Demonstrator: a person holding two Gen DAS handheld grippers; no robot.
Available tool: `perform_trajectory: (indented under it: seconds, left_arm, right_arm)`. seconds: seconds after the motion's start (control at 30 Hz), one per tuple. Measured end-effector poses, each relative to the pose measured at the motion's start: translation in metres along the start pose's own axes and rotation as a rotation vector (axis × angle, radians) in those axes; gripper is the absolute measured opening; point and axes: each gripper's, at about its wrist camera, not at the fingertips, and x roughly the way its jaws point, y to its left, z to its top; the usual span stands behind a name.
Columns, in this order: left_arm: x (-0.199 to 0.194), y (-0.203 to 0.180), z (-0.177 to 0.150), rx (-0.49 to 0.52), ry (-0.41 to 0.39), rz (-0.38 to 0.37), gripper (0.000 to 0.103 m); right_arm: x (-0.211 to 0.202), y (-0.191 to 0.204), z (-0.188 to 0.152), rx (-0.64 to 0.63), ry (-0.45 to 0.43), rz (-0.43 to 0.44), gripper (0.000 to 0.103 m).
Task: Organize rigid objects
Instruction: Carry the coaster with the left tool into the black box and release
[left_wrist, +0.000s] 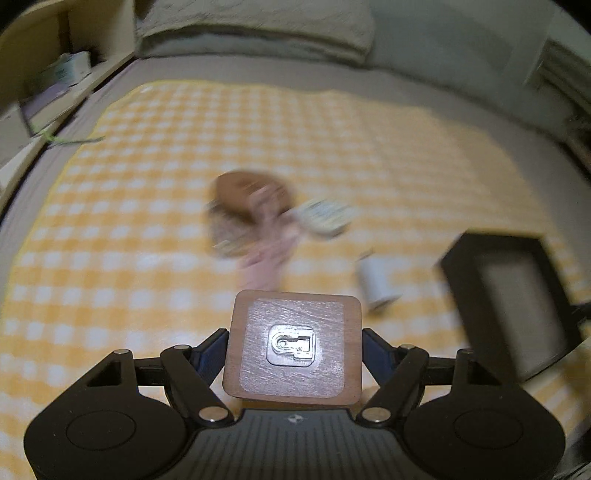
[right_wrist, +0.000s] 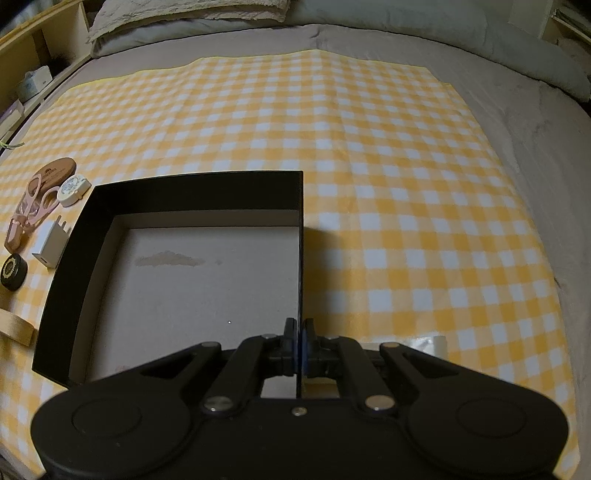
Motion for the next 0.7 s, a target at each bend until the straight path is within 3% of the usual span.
perform_trajectory:
  seconds: [0.2, 0.4, 0.7]
  left_arm:
    - [-0.003, -0.073, 0.027, -0.059, -0.061, -0.181, 0.076]
    - [0.021, -0.151, 0.04, -0.117, -0.037, -0.33, 0.076]
    - [0.084, -0.227, 0.047, -0.194, 0.061, -0.362, 0.076]
  right_arm:
    - [-0.001, 0.0, 0.002, 0.002, 0.003, 0.01, 0.003]
    - [-0.002, 0.0, 0.002, 0.032, 0.008, 0.02, 0.003]
    - [-0.002, -0.004, 0.001, 0.045, 0.018, 0.034, 0.003]
